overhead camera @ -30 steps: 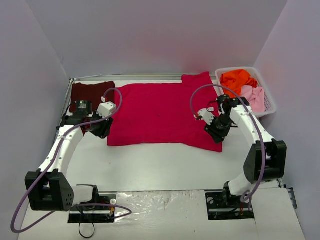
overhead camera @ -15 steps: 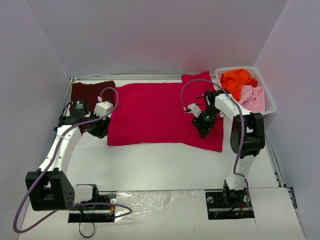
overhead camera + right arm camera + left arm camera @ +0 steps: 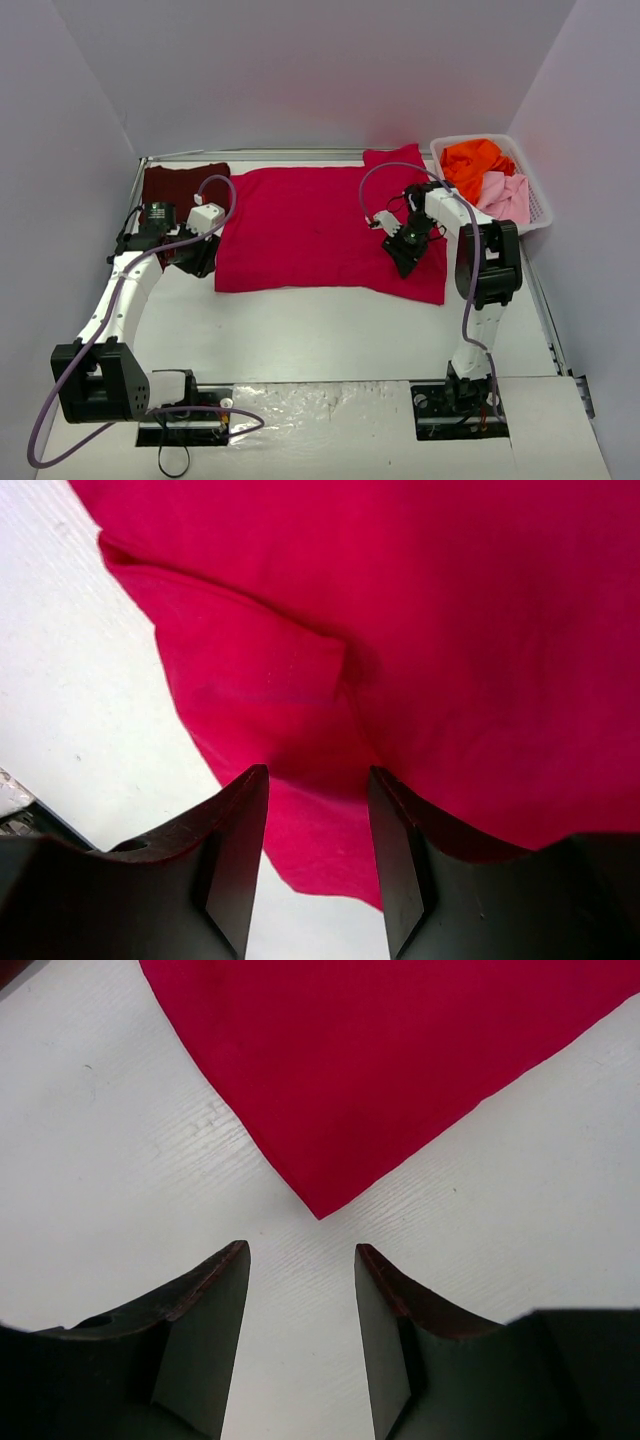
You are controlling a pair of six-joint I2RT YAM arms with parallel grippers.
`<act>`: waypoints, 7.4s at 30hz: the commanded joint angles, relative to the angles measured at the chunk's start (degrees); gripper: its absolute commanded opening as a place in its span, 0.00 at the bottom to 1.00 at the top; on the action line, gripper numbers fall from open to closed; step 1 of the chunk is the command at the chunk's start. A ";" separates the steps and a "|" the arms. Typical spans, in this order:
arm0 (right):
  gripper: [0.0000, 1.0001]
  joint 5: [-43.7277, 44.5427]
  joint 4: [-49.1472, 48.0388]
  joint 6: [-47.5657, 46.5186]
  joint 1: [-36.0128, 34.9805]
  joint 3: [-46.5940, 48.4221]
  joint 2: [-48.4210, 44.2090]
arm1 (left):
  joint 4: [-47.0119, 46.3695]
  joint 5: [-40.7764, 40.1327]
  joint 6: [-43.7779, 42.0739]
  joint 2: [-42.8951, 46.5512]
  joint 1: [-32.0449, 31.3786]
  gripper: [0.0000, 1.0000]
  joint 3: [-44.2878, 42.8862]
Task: Fold and stack the t-shirts
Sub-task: Grap the side of the flattened tshirt closest away from the robot with both arms, then fold the flattened tshirt in 1/3 of the way
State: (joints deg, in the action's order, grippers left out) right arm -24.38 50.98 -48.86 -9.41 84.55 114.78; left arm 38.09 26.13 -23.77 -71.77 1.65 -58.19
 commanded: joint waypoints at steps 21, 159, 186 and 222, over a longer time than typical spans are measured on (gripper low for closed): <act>0.45 3.46 2.72 -0.71 3.78 -1.32 -1.67 | -0.64 1.55 -0.05 0.66 0.81 0.45 0.19; 0.00 8.39 5.79 9.84 1.06 26.17 2.46 | -17.60 -22.79 -16.31 -12.86 -14.57 0.04 -0.34; 0.00 10.85 4.22 10.63 0.44 40.60 20.65 | -24.37 -33.25 -14.38 -26.76 -14.48 0.37 -4.03; 0.33 18.48 -5.35 13.79 -0.61 39.92 6.44 | -22.79 -38.43 -11.66 -18.77 -14.57 0.40 -6.23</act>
State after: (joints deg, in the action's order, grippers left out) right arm -8.58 47.33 -36.32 -9.30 124.84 131.41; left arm 14.52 -9.89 -36.99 -95.11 -12.43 -60.86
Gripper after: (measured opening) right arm 0.323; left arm 0.402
